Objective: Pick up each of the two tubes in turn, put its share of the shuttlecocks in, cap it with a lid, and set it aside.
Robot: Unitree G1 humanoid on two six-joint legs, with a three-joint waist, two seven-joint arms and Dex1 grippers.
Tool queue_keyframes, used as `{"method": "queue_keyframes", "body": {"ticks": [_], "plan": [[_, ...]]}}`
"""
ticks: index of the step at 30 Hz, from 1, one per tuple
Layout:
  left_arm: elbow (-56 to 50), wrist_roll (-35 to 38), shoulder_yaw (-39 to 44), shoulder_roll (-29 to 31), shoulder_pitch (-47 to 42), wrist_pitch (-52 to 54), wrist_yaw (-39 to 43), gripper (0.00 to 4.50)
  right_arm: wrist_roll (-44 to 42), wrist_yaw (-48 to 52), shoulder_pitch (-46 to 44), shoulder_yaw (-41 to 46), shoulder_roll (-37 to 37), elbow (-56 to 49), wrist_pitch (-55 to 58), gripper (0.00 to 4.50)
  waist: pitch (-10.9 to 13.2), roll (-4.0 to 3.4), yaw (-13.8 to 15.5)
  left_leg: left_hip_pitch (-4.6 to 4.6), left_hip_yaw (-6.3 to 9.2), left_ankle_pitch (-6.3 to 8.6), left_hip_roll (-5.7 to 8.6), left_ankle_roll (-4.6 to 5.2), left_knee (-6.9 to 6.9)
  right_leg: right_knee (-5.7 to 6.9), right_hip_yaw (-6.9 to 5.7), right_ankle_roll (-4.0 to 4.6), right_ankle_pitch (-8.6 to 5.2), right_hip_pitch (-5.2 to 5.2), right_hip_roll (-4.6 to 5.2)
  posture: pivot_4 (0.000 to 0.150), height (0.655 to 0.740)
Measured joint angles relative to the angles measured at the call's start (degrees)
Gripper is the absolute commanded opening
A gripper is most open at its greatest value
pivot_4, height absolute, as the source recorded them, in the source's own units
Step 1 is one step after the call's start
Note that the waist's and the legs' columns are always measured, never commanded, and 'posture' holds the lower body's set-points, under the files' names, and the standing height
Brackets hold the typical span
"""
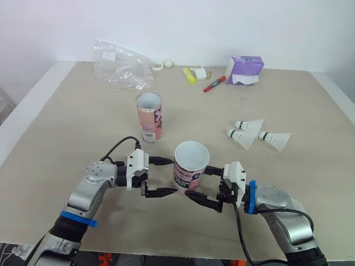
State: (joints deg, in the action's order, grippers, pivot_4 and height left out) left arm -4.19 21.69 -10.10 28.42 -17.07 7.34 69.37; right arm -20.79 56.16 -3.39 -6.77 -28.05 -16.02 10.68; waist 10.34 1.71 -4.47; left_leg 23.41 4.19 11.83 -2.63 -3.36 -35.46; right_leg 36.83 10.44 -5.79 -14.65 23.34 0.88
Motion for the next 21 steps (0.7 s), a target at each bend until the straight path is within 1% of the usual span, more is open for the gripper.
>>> {"method": "queue_keyframes", "body": {"ticks": [6, 9, 21], "plan": [[-3.79, 2.21, 1.63, 2.88, 2.42, 2.68, 0.03, 4.5, 2.21, -0.29, -2.58, -2.23, 1.27, 3.57, -2.13, 4.47, 0.01, -0.01, 0.05, -0.01, 0.0, 0.0, 0.0, 0.0, -0.04, 0.07, -0.01, 0.03, -0.01, -0.01, 0.0, 0.15, 0.74], [-3.9, 2.5, 1.7, 4.03, 3.0, 2.79, 0.0, 4.5, 2.87, -0.29, -3.79, -2.73, 1.77, 4.39, -2.65, 4.47, 0.01, -0.01, 0.07, -0.01, 0.0, 0.0, 0.0, 0.0, -0.05, 0.1, -0.01, 0.02, 0.0, 0.0, -0.01, 0.15, 0.74], [-7.17, 2.46, 2.08, 4.38, 6.4, 2.7, -1.35, 4.5, 4.1, 0.01, -7.65, -5.03, 3.76, 8.11, -3.55, 4.47, 0.01, -0.01, 0.06, -0.04, 0.01, 0.0, -0.02, 0.0, -0.07, 0.18, -0.05, -0.03, 0.05, -0.01, -0.01, 0.15, 0.74]]}}
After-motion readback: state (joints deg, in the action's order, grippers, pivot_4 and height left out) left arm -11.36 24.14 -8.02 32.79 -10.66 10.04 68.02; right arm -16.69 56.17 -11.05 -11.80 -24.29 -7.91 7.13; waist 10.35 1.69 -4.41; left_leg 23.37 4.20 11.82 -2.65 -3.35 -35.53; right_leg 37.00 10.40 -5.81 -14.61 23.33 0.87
